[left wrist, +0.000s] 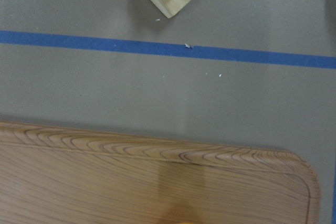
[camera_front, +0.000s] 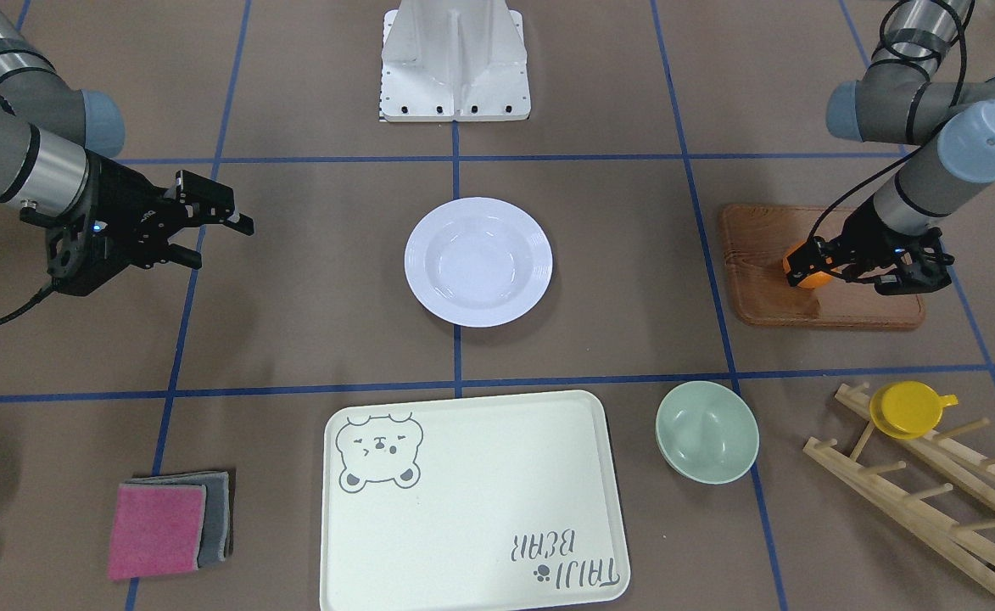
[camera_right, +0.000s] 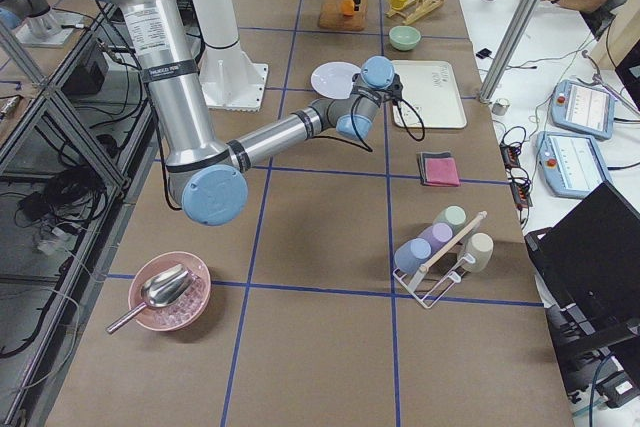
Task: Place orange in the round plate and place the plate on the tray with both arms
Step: 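Lower the left gripper onto the orange while the right arm approaches the plate, then carry the orange with the left gripper into the white plate and release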
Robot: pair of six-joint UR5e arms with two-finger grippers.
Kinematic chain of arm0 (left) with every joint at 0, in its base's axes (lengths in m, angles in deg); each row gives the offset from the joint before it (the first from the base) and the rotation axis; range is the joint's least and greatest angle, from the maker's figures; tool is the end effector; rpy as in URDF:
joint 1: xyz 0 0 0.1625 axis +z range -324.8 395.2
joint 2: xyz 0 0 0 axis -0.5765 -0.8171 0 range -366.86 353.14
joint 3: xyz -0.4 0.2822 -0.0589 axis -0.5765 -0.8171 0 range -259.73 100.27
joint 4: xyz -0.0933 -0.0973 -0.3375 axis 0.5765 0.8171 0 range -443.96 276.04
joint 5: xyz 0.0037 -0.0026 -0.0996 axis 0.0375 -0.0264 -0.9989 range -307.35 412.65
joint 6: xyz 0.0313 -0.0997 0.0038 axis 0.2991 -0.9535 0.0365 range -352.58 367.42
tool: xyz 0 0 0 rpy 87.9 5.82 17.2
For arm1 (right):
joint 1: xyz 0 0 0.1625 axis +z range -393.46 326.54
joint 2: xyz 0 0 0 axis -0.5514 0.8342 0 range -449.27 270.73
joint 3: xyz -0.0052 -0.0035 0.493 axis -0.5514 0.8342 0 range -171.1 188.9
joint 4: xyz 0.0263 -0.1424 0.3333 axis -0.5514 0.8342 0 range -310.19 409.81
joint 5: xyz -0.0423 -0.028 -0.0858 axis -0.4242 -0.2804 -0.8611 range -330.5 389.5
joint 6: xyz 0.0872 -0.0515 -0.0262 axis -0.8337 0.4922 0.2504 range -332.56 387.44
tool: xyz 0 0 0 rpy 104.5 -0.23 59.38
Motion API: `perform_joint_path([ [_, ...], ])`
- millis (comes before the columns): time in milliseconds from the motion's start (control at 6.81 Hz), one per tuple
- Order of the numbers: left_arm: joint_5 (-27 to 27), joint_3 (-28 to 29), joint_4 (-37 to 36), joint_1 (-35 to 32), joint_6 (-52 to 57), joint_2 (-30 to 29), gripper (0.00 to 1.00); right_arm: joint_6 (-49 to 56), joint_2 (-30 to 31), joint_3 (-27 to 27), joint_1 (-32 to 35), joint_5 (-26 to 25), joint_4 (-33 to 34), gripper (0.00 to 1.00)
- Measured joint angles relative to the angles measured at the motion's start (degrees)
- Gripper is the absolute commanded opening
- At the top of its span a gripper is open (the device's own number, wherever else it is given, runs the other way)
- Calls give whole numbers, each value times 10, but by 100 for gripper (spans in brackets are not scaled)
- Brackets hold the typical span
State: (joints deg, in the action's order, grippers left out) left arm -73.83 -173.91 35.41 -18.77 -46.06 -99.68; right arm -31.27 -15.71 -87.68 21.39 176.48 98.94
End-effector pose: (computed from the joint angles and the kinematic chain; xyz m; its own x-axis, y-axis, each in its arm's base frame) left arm 0.2306 -0.4381 0.6222 0.6443 -0.0722 -0.7614 0.0741 0.9967 -0.0318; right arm -0.2768 -0.4726 0.4388 0.2228 -0.1751 0.9590 0.1212 0.9811 0.1510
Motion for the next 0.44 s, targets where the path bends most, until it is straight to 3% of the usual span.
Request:
perform_joint_path([
  [147, 0, -1, 10, 4, -4, 9, 98, 0, 0, 0, 0, 0, 0, 100],
  [440, 0, -1, 25, 11, -8, 24, 85, 0, 0, 0, -1, 0, 0, 100],
])
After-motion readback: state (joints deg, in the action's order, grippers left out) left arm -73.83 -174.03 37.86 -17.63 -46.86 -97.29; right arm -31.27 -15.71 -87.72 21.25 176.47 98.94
